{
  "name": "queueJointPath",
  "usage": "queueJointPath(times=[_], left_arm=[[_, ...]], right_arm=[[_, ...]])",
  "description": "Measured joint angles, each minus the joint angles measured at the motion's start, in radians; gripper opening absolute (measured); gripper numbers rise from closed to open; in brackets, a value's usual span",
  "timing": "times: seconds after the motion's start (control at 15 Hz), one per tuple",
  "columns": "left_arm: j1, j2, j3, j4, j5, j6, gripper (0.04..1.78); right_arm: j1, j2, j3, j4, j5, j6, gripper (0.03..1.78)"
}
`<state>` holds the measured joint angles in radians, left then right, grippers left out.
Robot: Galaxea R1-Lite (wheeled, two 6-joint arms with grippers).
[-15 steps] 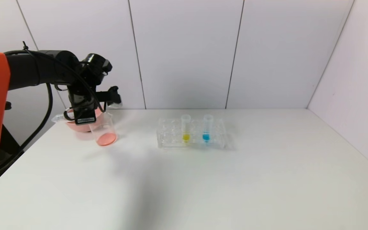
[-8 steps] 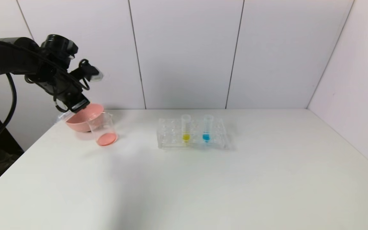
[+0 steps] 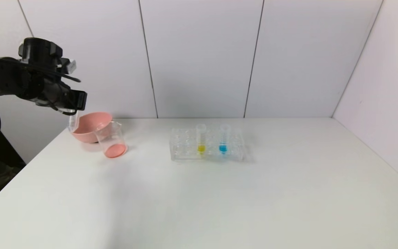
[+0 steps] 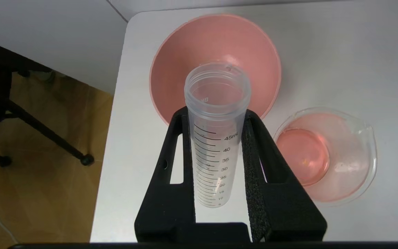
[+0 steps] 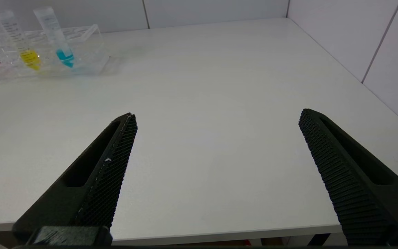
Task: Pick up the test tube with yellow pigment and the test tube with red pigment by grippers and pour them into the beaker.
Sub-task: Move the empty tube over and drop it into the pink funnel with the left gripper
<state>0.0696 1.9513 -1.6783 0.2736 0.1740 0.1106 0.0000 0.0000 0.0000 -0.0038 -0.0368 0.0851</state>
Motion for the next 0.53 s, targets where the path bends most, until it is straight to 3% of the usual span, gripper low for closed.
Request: queueJointPath(times=[0.33, 0.53], left_arm=[[0.016, -0.088, 0.446, -0.622, 0.011, -0.02, 0.43], [0.021, -0.08, 0.584, -1.0, 0.073, -0.023, 0.43]], right_arm=[[0.0, 0.0, 0.0, 0.0, 0.0, 0.0, 1.71], [0.0, 0.0, 0.0, 0.0, 0.0, 0.0, 1.71]])
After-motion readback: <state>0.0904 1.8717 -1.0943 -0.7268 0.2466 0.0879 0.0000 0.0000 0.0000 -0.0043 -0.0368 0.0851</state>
